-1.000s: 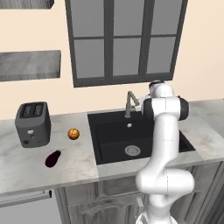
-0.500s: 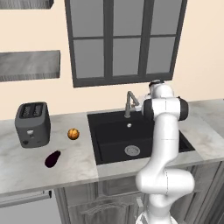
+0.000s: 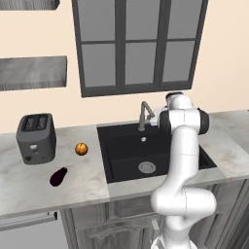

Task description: Turn on the sink faucet. Then move the eggplant from the counter to the sink. Turn off the sink. Move the vegetable from the sink to the pot next to the stove. Finally move the pot to the front right burner.

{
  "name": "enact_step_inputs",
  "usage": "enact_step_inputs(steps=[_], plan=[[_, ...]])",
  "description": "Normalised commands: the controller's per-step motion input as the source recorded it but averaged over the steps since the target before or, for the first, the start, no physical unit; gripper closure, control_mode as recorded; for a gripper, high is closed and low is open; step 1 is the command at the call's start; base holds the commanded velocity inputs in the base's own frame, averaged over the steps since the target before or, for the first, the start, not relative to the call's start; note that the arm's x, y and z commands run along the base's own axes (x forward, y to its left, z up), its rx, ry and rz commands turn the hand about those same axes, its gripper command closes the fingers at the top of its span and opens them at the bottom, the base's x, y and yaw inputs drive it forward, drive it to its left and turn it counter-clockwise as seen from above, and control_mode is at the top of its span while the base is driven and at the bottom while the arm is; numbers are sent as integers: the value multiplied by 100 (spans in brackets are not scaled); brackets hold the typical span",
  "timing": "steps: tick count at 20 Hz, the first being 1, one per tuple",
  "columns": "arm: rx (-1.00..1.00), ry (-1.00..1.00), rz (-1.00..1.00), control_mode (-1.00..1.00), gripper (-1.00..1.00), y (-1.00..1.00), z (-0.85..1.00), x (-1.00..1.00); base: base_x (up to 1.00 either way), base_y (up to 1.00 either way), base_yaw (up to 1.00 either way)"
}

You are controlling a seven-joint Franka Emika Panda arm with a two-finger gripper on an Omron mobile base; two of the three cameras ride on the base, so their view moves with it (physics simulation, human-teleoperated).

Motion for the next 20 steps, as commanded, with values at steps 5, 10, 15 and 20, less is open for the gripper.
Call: enact_step_inputs(steps=[5,10,15,20], plan=[[3,-2,-22,-100,100,-13,-8,-1,0,0,0],[6,-2,-27,-100,100,-14,-2,5,0,0,0],[2,2,-12,-100,100,-9,-7,2,0,0,0],[0,2,0,-100,100,-23,-12,0,0,0,0]])
